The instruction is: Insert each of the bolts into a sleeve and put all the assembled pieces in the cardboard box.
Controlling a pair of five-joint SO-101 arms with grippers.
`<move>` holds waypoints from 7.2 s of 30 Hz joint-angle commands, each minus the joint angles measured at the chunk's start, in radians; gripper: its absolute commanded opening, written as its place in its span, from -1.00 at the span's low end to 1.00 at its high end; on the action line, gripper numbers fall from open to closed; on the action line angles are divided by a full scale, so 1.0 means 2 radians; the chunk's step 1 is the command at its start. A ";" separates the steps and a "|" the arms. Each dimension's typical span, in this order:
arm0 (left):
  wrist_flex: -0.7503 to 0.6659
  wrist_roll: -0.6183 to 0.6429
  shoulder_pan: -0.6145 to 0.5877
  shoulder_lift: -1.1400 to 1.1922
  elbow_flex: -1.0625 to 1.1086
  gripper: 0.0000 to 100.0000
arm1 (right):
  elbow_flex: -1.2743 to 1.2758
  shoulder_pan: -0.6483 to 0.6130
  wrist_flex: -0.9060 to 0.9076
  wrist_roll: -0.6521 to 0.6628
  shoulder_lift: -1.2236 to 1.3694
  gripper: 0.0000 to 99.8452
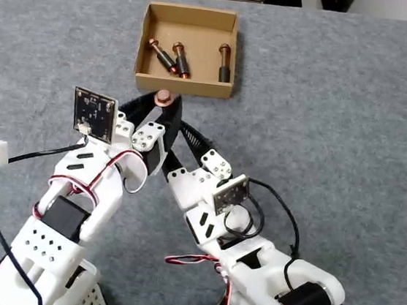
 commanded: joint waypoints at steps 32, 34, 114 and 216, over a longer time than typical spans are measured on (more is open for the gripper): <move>0.140 0.117 -0.171 0.112 -0.248 -0.86 | -0.065 0.091 0.054 -0.002 -0.001 -1.00; 0.140 0.117 -0.196 0.113 -0.262 -0.95 | -0.114 0.115 0.113 -0.003 -0.001 -1.00; 0.509 -0.116 -0.368 0.422 -0.763 -0.74 | -1.083 -0.166 1.315 -0.265 0.511 -0.53; 0.469 -0.117 -0.369 0.422 -0.725 -0.74 | -1.518 -0.099 1.520 -0.325 0.794 -1.00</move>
